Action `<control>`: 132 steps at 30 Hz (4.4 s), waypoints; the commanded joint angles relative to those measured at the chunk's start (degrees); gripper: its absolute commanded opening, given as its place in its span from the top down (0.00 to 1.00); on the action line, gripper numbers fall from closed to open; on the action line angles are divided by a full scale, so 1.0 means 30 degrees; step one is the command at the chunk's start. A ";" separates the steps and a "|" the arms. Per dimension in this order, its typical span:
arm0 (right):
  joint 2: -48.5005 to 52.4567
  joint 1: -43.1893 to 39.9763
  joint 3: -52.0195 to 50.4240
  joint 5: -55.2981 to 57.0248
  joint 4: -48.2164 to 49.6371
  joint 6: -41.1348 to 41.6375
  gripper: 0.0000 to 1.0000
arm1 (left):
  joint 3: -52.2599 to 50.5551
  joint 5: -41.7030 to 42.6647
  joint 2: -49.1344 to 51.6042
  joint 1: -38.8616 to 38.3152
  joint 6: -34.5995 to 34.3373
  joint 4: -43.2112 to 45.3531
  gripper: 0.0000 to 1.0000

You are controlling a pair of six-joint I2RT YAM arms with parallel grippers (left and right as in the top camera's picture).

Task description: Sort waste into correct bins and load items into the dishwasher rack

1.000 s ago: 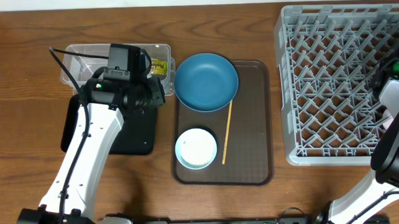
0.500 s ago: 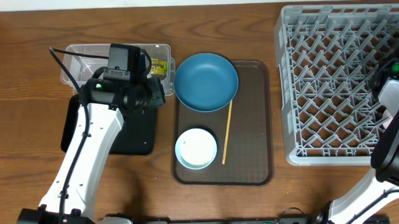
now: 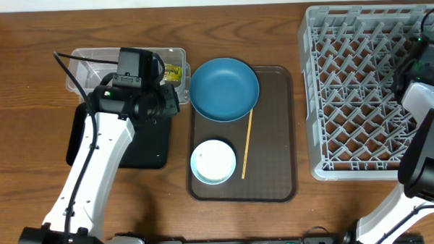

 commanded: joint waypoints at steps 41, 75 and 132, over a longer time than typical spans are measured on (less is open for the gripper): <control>-0.6717 1.1737 -0.0124 -2.2724 -1.5489 1.4054 0.53 | 0.0073 -0.1392 0.0015 0.0029 0.0066 -0.1989 0.62; -1.1169 1.2881 0.0102 -1.4972 -2.4239 1.9518 0.37 | -0.0801 -0.1377 0.1661 -0.6739 -0.2565 -0.2878 0.63; -1.1642 1.0193 0.0036 -1.5110 -2.5653 1.8651 0.28 | 0.0226 -0.3242 0.3519 -0.8990 -0.2361 -0.3373 0.94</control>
